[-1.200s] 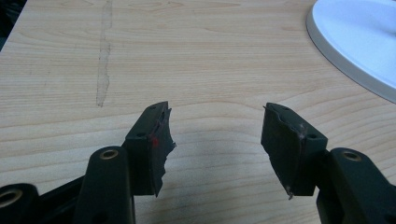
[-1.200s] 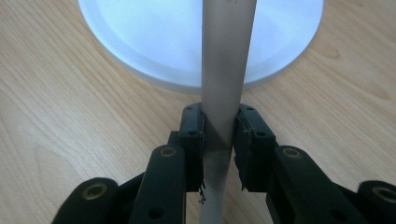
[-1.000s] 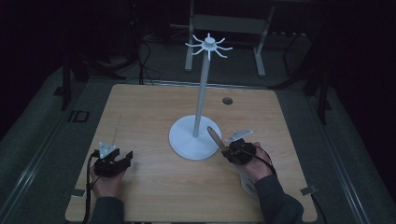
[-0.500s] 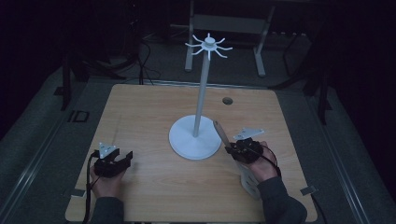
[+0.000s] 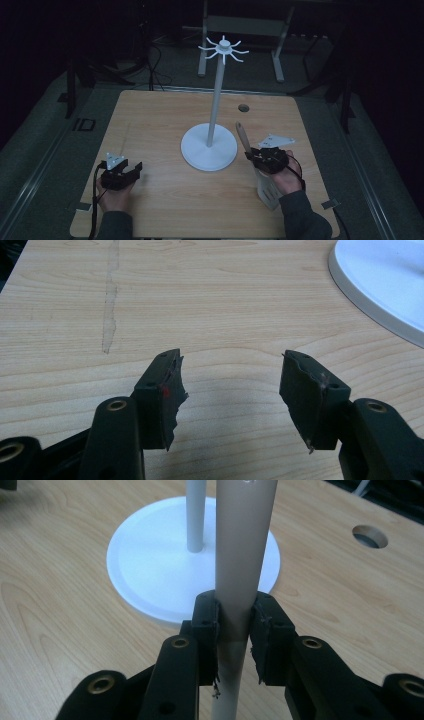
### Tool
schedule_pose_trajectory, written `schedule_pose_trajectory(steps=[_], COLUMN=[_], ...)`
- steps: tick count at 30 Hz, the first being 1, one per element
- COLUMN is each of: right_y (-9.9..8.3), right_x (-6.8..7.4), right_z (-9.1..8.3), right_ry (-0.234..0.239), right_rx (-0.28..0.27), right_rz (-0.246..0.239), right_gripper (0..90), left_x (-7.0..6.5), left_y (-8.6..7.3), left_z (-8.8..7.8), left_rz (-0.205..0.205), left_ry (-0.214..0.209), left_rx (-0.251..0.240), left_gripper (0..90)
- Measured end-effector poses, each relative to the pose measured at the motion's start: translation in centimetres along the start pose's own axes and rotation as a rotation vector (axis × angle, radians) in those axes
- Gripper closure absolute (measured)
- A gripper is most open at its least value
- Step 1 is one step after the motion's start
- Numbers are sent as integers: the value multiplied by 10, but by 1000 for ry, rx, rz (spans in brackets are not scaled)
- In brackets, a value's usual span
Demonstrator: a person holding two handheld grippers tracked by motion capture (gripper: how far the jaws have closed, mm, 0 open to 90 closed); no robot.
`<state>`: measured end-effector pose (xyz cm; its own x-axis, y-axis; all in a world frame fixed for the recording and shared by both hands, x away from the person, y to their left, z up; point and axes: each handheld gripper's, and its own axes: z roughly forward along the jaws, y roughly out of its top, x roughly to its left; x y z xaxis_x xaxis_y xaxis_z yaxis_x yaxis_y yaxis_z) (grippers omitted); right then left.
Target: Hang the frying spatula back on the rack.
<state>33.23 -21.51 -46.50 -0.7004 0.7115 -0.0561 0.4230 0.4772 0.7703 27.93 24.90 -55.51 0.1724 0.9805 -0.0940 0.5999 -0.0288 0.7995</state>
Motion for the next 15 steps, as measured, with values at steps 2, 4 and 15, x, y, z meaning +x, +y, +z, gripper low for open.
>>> schedule_pose_trajectory(steps=[2, 4, 15], right_y=[1, 1, 7], right_x=[0, 0, 3], right_z=[-2, -3, -6], right_ry=[-3, -6, -4], right_rx=[-11, -23, -101], right_rz=[3, 9, 27], right_gripper=[742, 742, 742], left_x=[0, 0, 0], left_y=[0, 0, 0], left_z=[0, 0, 0], left_rz=[0, 0, 1], left_ry=[0, 0, 0], left_rx=[0, 0, 1], left_gripper=[424, 424, 424])
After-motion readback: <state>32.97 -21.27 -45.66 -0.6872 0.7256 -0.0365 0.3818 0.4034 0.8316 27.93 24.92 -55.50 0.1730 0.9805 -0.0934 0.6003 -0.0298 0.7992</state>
